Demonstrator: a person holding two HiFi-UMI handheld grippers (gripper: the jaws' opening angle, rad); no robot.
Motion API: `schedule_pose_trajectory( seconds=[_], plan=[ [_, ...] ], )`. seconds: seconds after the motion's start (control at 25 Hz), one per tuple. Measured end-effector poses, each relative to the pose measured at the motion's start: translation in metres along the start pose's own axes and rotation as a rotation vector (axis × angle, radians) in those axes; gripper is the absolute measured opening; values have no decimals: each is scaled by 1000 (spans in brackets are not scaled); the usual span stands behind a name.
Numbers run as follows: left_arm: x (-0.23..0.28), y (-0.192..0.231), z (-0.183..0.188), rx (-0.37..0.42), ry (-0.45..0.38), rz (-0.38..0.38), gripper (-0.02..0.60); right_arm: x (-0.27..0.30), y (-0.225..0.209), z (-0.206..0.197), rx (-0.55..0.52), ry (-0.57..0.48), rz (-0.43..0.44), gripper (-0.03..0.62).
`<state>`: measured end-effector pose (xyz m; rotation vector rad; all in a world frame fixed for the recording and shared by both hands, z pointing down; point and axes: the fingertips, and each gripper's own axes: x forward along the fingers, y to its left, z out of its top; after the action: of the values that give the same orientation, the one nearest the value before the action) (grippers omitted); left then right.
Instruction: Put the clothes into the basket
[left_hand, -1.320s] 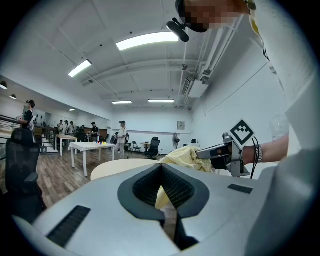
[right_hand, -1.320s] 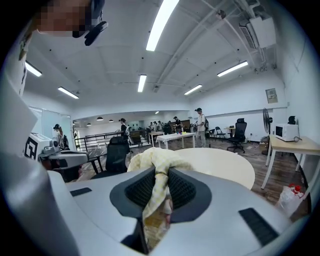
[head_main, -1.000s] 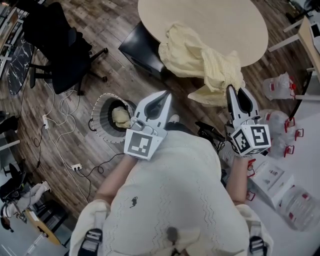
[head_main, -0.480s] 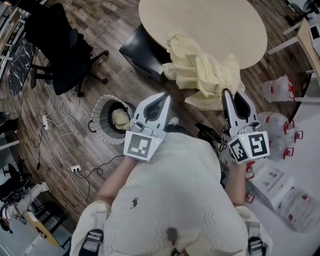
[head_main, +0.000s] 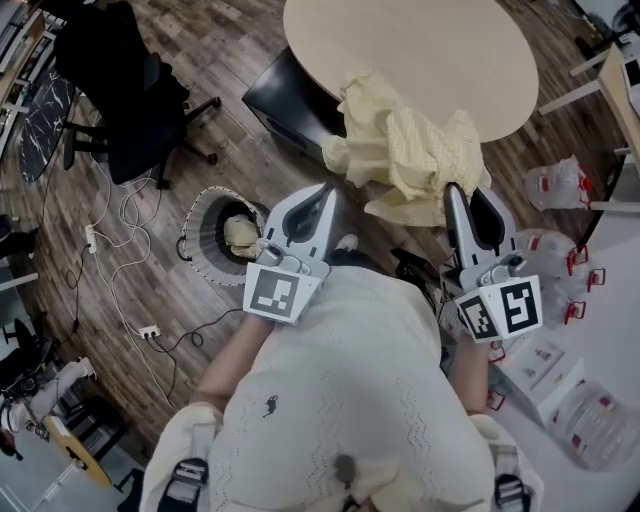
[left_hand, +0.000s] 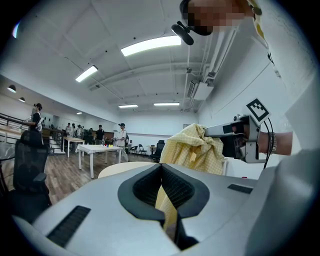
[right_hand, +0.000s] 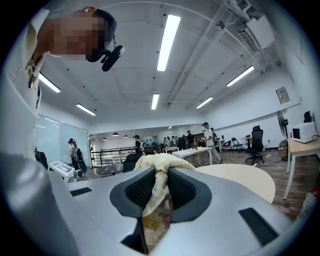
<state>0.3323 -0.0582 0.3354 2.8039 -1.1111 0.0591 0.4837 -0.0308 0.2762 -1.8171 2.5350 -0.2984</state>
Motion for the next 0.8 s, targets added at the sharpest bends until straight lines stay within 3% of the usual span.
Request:
schedule_pose_trajectory(
  seconds=[0.56, 0.8],
  plan=[
    [-18, 28, 7, 0, -12, 106, 20, 19, 18, 2, -1, 10, 81, 78],
    [-36, 59, 13, -9, -27, 168, 20, 45, 40, 0, -14, 24, 135, 78]
  ],
)
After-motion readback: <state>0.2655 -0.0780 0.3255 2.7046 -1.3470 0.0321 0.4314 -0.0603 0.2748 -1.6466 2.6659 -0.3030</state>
